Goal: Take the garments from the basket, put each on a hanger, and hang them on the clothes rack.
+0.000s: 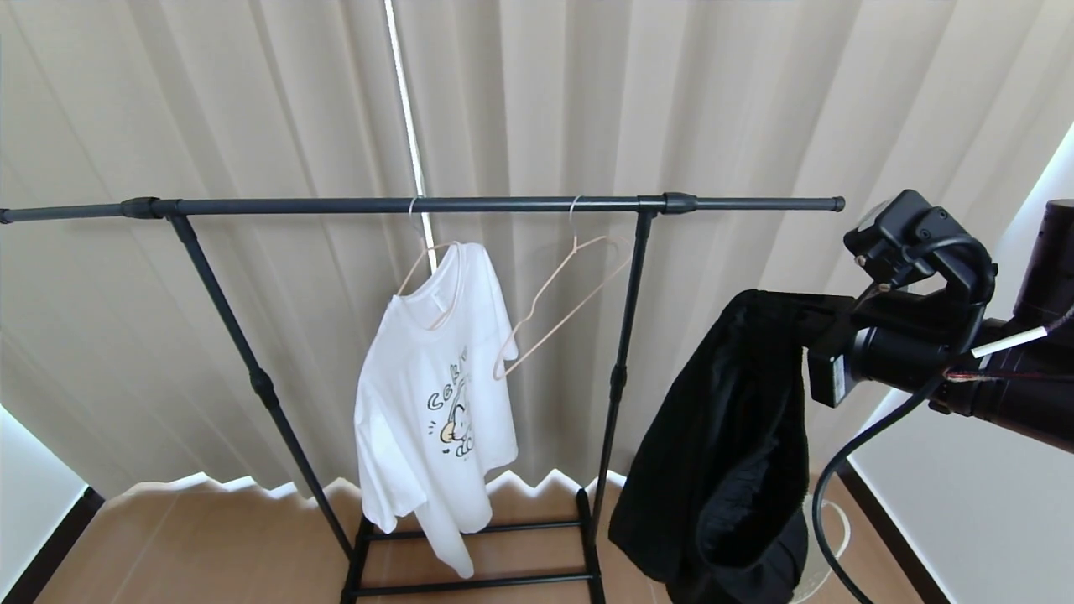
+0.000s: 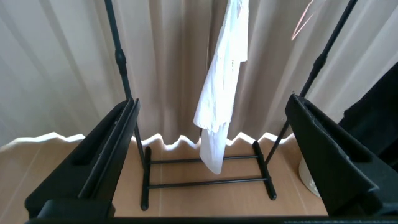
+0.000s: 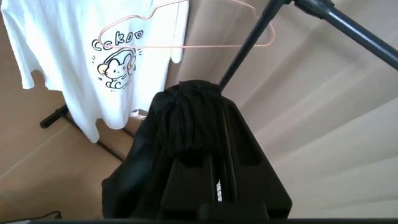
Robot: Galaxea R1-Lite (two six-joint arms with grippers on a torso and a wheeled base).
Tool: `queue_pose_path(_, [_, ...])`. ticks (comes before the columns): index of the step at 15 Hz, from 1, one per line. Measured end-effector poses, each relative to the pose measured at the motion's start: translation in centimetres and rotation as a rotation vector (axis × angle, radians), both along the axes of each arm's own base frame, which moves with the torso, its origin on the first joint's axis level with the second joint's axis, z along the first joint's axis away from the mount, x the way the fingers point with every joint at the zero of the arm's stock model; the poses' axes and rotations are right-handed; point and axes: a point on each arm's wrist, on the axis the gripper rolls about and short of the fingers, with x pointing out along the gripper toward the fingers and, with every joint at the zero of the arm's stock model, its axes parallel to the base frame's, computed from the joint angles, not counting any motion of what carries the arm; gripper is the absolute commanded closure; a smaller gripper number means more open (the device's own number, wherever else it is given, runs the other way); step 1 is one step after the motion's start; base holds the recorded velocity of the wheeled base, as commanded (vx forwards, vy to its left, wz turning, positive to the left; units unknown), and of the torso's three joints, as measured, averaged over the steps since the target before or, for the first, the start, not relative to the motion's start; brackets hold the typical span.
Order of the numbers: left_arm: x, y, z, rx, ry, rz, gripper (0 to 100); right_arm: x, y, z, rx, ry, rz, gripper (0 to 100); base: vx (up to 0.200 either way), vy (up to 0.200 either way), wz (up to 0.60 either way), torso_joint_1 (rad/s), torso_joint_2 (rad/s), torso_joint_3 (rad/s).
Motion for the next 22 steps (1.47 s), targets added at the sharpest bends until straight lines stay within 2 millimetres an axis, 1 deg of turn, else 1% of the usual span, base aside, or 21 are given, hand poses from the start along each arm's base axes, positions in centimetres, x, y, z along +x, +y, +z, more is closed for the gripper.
queue_pose_path(1, [0.0, 0.0, 0.0, 0.000, -0.001, 0.001, 0, 0.0, 0.0, -0.3, -0.005, 0.011, 0.000, 100, 0.000, 0.000, 0.00, 0.000, 0.00, 0.000])
queue_pose_path(7, [0.0, 0.0, 0.0, 0.000, -0.001, 0.001, 0, 0.2, 0.0, -0.7, -0.033, 0.012, 0.004, 100, 0.000, 0.000, 0.00, 0.000, 0.00, 0.000])
queue_pose_path(12, [0.0, 0.0, 0.0, 0.004, 0.000, 0.001, 0, 0.9, 1.3, -0.5, -0.032, 0.013, -0.024, 100, 0.000, 0.000, 0.00, 0.000, 0.00, 0.000])
queue_pose_path(13, [0.0, 0.0, 0.0, 0.037, 0.003, -0.001, 0, 1.0, 1.7, -0.4, -0.015, 0.027, -0.042, 100, 0.000, 0.000, 0.00, 0.000, 0.00, 0.000])
queue_pose_path(15, [0.2, 0.0, 0.0, 0.108, 0.023, -0.006, 0, 1.4, 2.7, 1.0, 0.042, 0.046, -0.077, 100, 0.000, 0.000, 0.00, 0.000, 0.00, 0.000])
queue_pose_path(17, [0.7, -0.1, 0.4, 0.153, 0.083, -0.046, 0, 2.2, 3.7, 3.0, 0.066, 0.134, -0.096, 100, 0.000, 0.000, 0.00, 0.000, 0.00, 0.000])
queue_pose_path(18, [1.0, -0.2, 1.1, 0.152, 0.107, -0.079, 0, 2.6, 4.1, 3.9, 0.098, 0.213, -0.120, 100, 0.000, 0.000, 0.00, 0.000, 0.00, 0.000])
queue_pose_path(19, [1.4, -0.2, 2.5, 0.128, 0.121, -0.115, 0, 3.0, 4.6, 4.5, 0.178, 0.326, -0.164, 100, 0.000, 0.000, 0.00, 0.000, 0.00, 0.000])
queue_pose_path(20, [1.9, -0.3, 4.1, 0.089, 0.131, -0.151, 0, 3.6, 5.1, 4.9, 0.239, 0.378, -0.192, 100, 0.000, 0.000, 0.00, 0.000, 0.00, 0.000])
queue_pose_path(22, [3.7, -0.5, 7.6, -0.027, 0.182, -0.234, 0, 5.1, 6.4, 5.2, 0.280, 0.405, -0.207, 100, 0.000, 0.000, 0.00, 0.000, 0.00, 0.000])
